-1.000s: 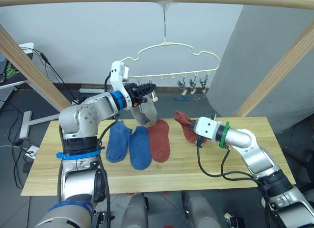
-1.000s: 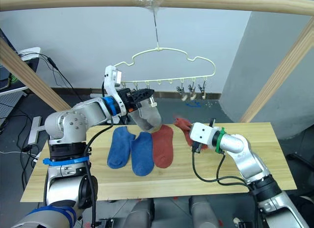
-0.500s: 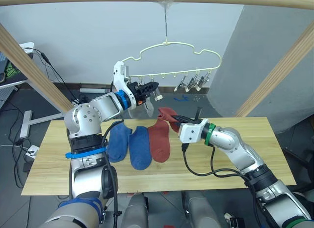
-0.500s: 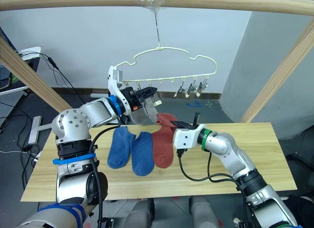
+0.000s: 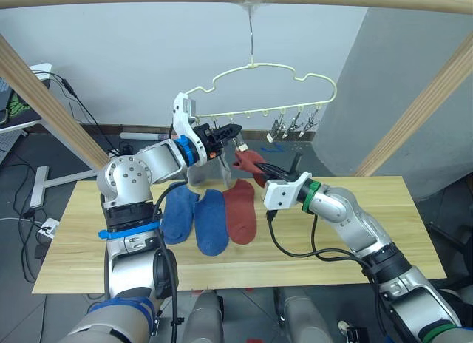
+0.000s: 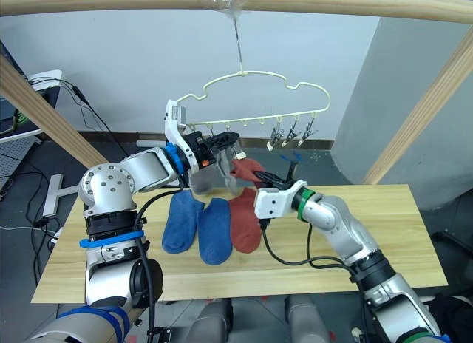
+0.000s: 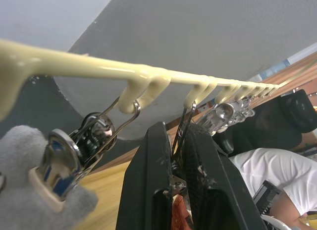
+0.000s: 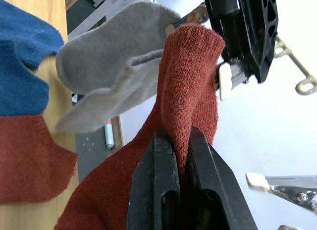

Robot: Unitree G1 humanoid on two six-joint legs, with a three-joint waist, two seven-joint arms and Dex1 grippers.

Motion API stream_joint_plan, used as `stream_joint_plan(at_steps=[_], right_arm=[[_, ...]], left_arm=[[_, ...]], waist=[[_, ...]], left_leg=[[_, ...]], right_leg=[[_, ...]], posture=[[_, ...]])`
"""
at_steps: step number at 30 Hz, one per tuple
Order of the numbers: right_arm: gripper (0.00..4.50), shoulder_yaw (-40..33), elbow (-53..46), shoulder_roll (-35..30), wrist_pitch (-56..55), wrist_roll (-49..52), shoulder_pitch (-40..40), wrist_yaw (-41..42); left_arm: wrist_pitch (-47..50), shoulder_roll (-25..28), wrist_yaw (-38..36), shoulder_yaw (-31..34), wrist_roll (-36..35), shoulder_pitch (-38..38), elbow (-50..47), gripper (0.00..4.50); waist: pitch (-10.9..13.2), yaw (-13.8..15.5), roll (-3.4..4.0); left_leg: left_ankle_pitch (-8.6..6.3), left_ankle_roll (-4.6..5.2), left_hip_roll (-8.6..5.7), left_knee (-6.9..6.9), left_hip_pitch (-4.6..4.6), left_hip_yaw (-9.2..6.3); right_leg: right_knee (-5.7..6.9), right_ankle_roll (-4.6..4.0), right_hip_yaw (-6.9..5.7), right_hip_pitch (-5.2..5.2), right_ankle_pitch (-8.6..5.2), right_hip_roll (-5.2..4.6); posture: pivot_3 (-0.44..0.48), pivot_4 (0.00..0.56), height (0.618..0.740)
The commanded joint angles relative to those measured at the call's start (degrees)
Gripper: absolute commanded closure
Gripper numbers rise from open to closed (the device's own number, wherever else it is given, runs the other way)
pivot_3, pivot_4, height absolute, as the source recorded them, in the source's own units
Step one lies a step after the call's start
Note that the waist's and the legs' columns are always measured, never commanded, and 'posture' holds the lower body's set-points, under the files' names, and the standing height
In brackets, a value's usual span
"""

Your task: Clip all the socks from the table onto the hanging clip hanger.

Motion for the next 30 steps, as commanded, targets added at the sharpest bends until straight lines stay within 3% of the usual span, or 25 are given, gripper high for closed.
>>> stream_joint_plan(at_steps=[1,18,30], right_arm=[[4.46,-0.8,-0.2,0.3,-0.5,-0.2,-1.3,-1.3],[4.46,-0.9,2.1,1.5,0.0,-0.1,-3.9,-1.9],[4.50,-0.9,3.0,1.2,-0.7,0.2,-4.0,-1.9]], left_arm=[[0.8,0.6,0.1,-0.4,-0.8,0.4,-1.0,4.41],[1.1,1.1,-1.1,-0.7,-1.9,0.8,-1.6,4.41],[3.0,1.8,-1.8,0.3,-3.7,1.2,-3.0,0.68]], waist=[[0.0,0.0,0.00],[0.0,0.0,0.00],[0.0,0.1,0.00]], left_leg=[[0.00,0.00,0.00,0.00,0.00,0.00],[0.00,0.00,0.00,-0.01,-0.03,0.00],[0.00,0.00,-0.01,0.00,-0.03,-0.01]], right_leg=[[0.00,0.00,0.00,0.00,0.00,0.00],[-0.02,-0.01,0.00,-0.01,0.00,-0.01],[-0.01,-0.02,-0.01,-0.01,0.01,-0.01]], posture=[[-0.014,0.253,0.740],[-0.008,0.250,0.740],[0.005,0.239,0.740]])
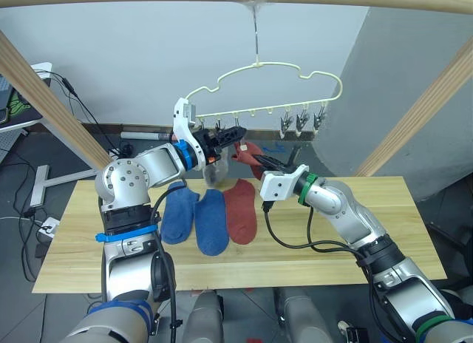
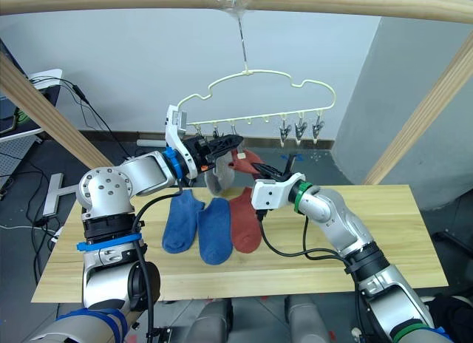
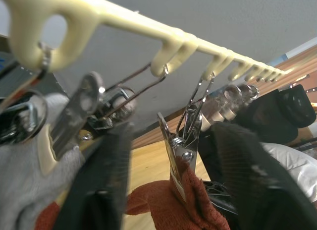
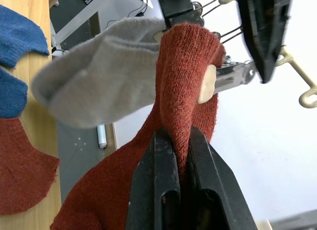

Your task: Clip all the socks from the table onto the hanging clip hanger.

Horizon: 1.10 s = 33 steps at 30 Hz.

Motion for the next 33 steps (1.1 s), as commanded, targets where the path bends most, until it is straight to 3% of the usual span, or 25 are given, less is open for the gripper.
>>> stream_joint_plan(at_steps=[1,3,8,12,15,21,23,26,28,33], right_arm=[[4.50,-0.8,-0.4,-0.1,-1.3,0.6,-0.8,-0.8],[4.50,-0.9,0.4,-0.1,-1.8,0.6,-1.0,-1.1],[4.50,-0.7,5.7,0.5,-3.6,1.1,-2.6,-2.3],[4.50,-1.5,9.6,0.7,-5.4,3.2,-3.7,-2.2],[3.76,-1.7,11.4,0.8,-6.4,5.1,-4.4,-1.5],[1.79,-2.1,14.0,0.6,-7.8,6.8,-5.5,-0.8],[1.20,-2.4,14.6,0.4,-8.1,7.4,-5.7,-0.4],[0.20,-4.7,12.4,-1.8,-6.1,11.1,-3.4,2.4],[0.04,-7.6,8.6,-3.5,-2.7,15.1,-0.4,4.9],[0.04,-15.2,-6.2,-0.8,18.5,28.5,6.0,8.6]], left_arm=[[1.1,1.3,-1.0,0.3,-2.3,-0.3,-2.4,0.36],[1.8,1.7,-1.0,0.4,-2.9,-0.5,-2.4,0.03],[15.1,9.0,-1.7,4.5,-11.4,0.9,-8.3,0.03],[19.1,15.2,-4.2,4.6,-14.4,3.8,-13.0,0.03],[16.7,19.1,-8.6,3.1,-15.8,7.2,-18.5,0.00],[13.0,22.7,-12.9,3.2,-17.3,10.7,-20.7,0.00],[10.5,24.5,-15.9,1.3,-16.4,12.0,-22.9,0.00],[-0.5,28.1,-22.4,-3.1,-9.2,17.0,-28.0,0.00],[-6.1,28.0,-23.9,-3.9,-6.4,19.7,-29.1,0.00],[-17.5,27.6,-26.2,-7.5,0.6,24.6,-31.6,0.00]], waist=[[0.0,0.0,0.00],[0.0,0.0,0.00],[0.0,-0.1,-0.01],[0.0,0.4,-0.01],[0.0,0.9,-0.06],[0.0,2.3,-0.08],[0.0,2.3,-0.07],[0.0,2.5,-0.07],[0.0,3.1,-0.07],[0.0,3.8,-0.07]], left_leg=[[0.00,0.00,0.00,0.00,0.00,0.00],[0.00,0.00,0.00,0.00,0.00,0.00],[0.00,0.00,0.00,-0.02,0.00,-0.01],[0.01,-0.01,0.01,-0.07,0.01,-0.04],[0.01,-0.01,-0.01,-0.06,0.00,-0.02],[0.03,-0.05,-0.01,-0.04,0.00,-0.07],[0.04,-0.06,-0.01,-0.03,0.00,-0.06],[0.04,-0.07,-0.01,-0.06,0.00,-0.07],[0.04,-0.07,-0.01,-0.13,0.00,-0.05],[0.03,-0.06,-0.01,-0.18,-0.07,-0.06]], right_leg=[[0.00,0.00,0.00,0.00,0.00,0.00],[0.01,0.00,0.00,0.00,0.00,0.00],[0.04,-0.22,0.00,-0.02,0.13,0.00],[0.05,-0.25,-0.02,-0.04,0.14,0.00],[0.01,-0.26,-0.02,-0.02,0.15,-0.04],[0.03,-0.28,-0.07,0.00,0.16,-0.05],[0.02,-0.27,-0.06,0.01,0.16,-0.05],[0.02,-0.31,-0.07,0.00,0.16,-0.05],[-0.03,-0.34,-0.06,-0.01,0.15,-0.06],[-0.02,-0.45,-0.08,-0.09,0.09,-0.07]], posture=[[0.011,0.237,0.740],[0.027,0.232,0.740],[0.066,0.227,0.740],[0.117,0.222,0.740],[0.140,0.222,0.740],[0.165,0.218,0.740],[0.172,0.217,0.740],[0.176,0.218,0.740],[0.176,0.218,0.740],[0.166,0.229,0.740]])
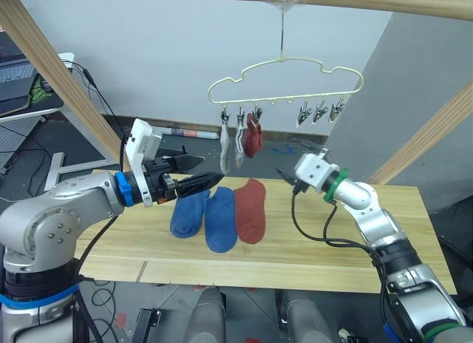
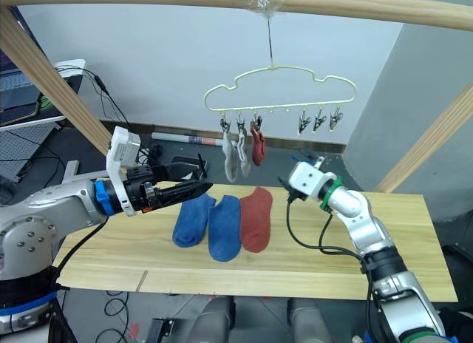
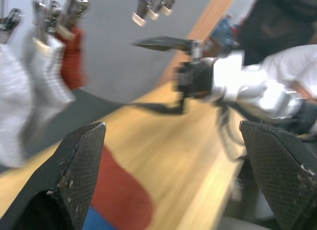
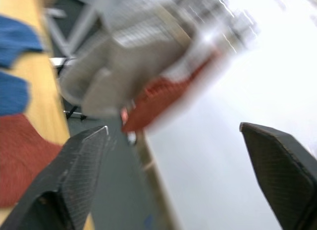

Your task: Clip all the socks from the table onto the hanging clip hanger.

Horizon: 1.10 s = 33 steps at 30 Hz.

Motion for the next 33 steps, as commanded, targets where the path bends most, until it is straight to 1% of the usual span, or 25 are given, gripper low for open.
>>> stream_joint_plan(at_steps=[1,2,4,6,8,9,10,12,14,19,25,32,33], right_arm=[[0.04,-4.7,-12.5,2.9,15.4,9.9,2.4,1.7],[0.04,-7.4,-17.2,5.1,24.1,13.8,3.6,-0.6],[0.04,-10.5,-25.5,7.9,35.2,17.3,4.9,-4.5],[0.04,-11.6,-30.4,9.4,41.1,18.0,5.1,-7.1],[0.04,-12.0,-33.2,10.3,45.3,18.7,4.9,-8.7],[0.04,-12.5,-34.2,11.1,47.0,19.2,4.6,-10.0],[0.20,-12.8,-35.0,12.3,48.3,19.2,4.0,-11.7],[0.61,-12.6,-35.9,14.1,49.8,18.9,2.7,-14.0],[1.28,-11.7,-35.7,15.2,50.6,18.3,1.3,-15.4],[1.28,-10.9,-32.8,16.1,50.2,17.7,-1.6,-17.2],[1.28,-11.5,-30.4,16.8,49.5,17.9,-3.3,-18.0],[1.28,-11.7,-29.6,17.4,49.6,18.2,-3.9,-18.9],[1.48,-11.8,-29.4,17.5,49.5,18.1,-4.1,-19.1]], left_arm=[[-8.1,0.6,-3.2,-2.4,4.0,1.6,-3.5,0.00],[-10.6,-0.4,-2.8,-3.2,5.8,1.9,-3.1,0.00],[-16.8,-1.3,-3.5,-5.8,10.4,2.7,-3.1,0.00],[-21.3,-1.4,-4.8,-7.9,13.5,4.1,-4.1,0.00],[-24.3,-1.3,-6.0,-9.2,15.3,5.3,-4.6,0.00],[-27.3,-1.1,-7.3,-10.1,17.1,6.3,-5.1,0.00],[-29.2,-1.6,-7.5,-10.5,17.9,7.0,-5.3,0.00],[-32.0,-3.0,-7.5,-11.1,18.8,7.3,-5.4,0.00],[-34.1,-4.0,-7.5,-11.6,19.5,6.4,-4.7,0.00],[-36.1,-6.0,-6.1,-11.8,20.8,2.9,-2.0,0.00],[-35.9,-6.6,-5.5,-12.5,21.0,2.9,-3.0,0.00],[-36.6,-6.8,-5.6,-12.3,22.1,2.4,-1.9,0.00],[-36.6,-6.8,-5.7,-12.3,22.1,2.3,-1.8,0.00]], waist=[[0.0,-0.1,0.01],[0.0,-0.2,0.01],[0.0,-0.2,0.02],[0.0,-0.2,0.03],[0.0,-0.2,0.03],[0.0,-0.2,0.03],[0.0,-0.2,0.03],[0.0,-0.3,0.04],[0.0,-0.4,0.04],[0.0,-0.5,0.04],[0.0,-0.6,0.04],[0.0,-0.6,0.04],[0.0,-0.6,0.04]], left_leg=[[0.00,0.00,0.01,0.00,0.00,0.00],[0.00,0.01,0.02,0.00,0.03,0.02],[0.00,0.01,0.03,0.00,0.04,0.01],[0.00,0.01,0.03,0.03,0.01,0.00],[0.00,0.02,0.03,0.03,-0.01,0.06],[0.00,0.02,0.03,0.02,-0.01,0.07],[0.00,0.02,0.03,0.02,-0.03,0.07],[-0.01,0.03,0.04,0.00,-0.07,0.07],[0.00,0.03,0.04,0.02,-0.12,0.07],[0.00,0.04,0.04,0.08,-0.20,0.05],[-0.01,0.05,0.03,0.05,-0.37,0.05],[-0.01,0.06,0.04,0.06,-0.37,0.05],[-0.01,0.06,0.04,0.06,-0.37,0.05]], right_leg=[[0.01,-0.01,0.00,-0.01,-0.02,0.01],[0.03,-0.08,0.02,-0.01,-0.08,0.01],[0.09,-0.23,0.01,-0.01,-0.18,0.02],[0.10,-0.25,0.01,-0.04,-0.20,0.03],[0.04,-0.26,0.05,-0.05,-0.21,0.02],[0.02,-0.24,0.05,-0.05,-0.23,0.02],[0.02,-0.22,0.04,-0.07,-0.26,0.02],[0.02,-0.21,0.05,-0.13,-0.28,0.03],[0.03,-0.17,0.05,-0.17,-0.30,0.03],[0.05,-0.06,0.01,-0.22,-0.33,0.04],[0.06,0.01,0.01,-0.40,-0.02,0.04],[0.09,0.09,0.01,-0.43,-0.07,0.05],[0.09,0.09,0.01,-0.43,-0.06,0.05]], posture=[[0.166,0.229,0.740],[0.152,0.234,0.740],[0.144,0.241,0.740],[0.144,0.241,0.740],[0.144,0.241,0.740],[0.135,0.247,0.740],[0.127,0.249,0.740],[0.124,0.251,0.740],[0.124,0.251,0.740],[0.129,0.255,0.740],[0.135,0.256,0.740],[0.135,0.256,0.740],[0.135,0.256,0.740]])
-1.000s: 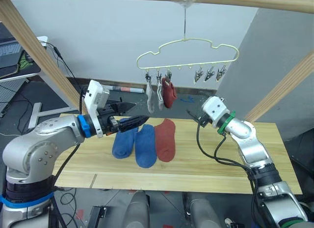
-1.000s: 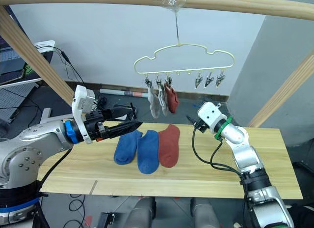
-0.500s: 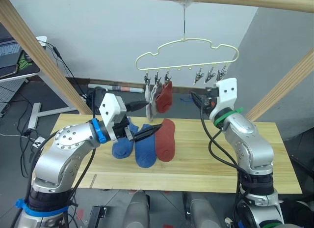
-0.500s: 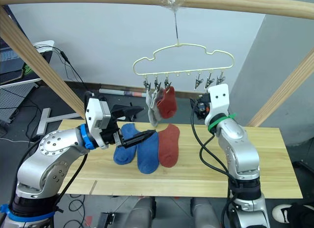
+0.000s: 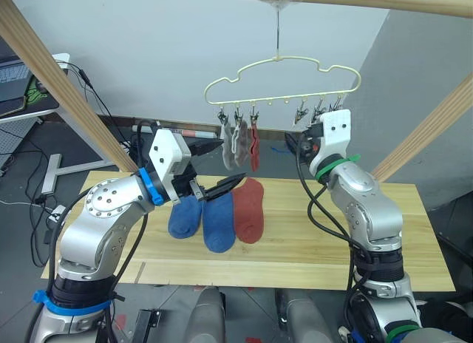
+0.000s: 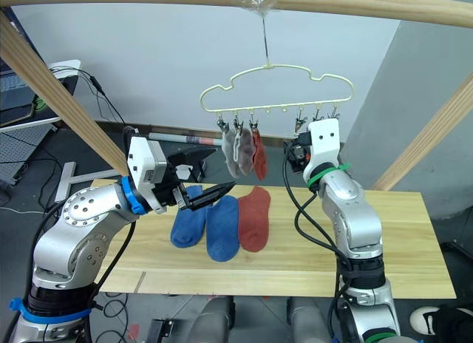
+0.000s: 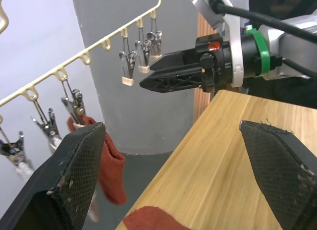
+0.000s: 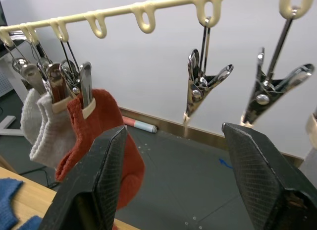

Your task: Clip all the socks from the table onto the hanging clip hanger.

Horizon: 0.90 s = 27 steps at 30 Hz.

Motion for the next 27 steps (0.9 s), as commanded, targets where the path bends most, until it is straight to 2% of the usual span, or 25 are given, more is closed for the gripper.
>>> stream_joint_plan(at_steps=[1,2,15,27], right_arm=[[1.68,-0.8,-1.1,0.2,-1.4,0.5,-1.2,-0.8],[1.88,-0.7,-1.1,0.2,-1.3,0.3,-1.3,-0.9],[1.88,-2.8,4.7,2.7,-2.5,0.7,-4.9,-4.0],[1.88,-2.5,10.4,2.4,-6.6,0.8,-9.8,-2.7]], left_arm=[[-1.3,-0.2,0.0,0.2,0.0,-0.7,-1.1,0.00],[-1.4,-0.2,0.0,0.2,0.0,-0.8,-1.0,0.00],[-2.1,-0.8,0.1,-0.3,0.5,-2.8,0.3,0.00],[-0.7,-1.5,0.8,-0.1,-0.3,-4.9,-0.4,0.00]], waist=[[0.0,0.0,0.00],[0.0,0.0,0.00],[0.0,0.0,0.00],[0.0,0.0,0.00]], left_leg=[[0.00,0.00,0.00,0.00,0.00,0.00],[0.00,0.00,0.00,0.00,0.00,0.00],[0.00,0.00,0.00,0.00,-0.01,0.00],[0.00,0.00,0.00,-0.01,-0.01,0.00]], right_leg=[[0.00,0.00,0.00,0.00,0.00,0.00],[0.00,0.00,0.00,0.00,0.01,0.00],[0.00,-0.05,0.00,-0.01,0.05,0.00],[0.00,-0.06,-0.01,-0.01,0.06,0.01]], posture=[[0.142,0.250,0.740],[0.142,0.250,0.740],[0.140,0.244,0.740],[0.151,0.248,0.740]])
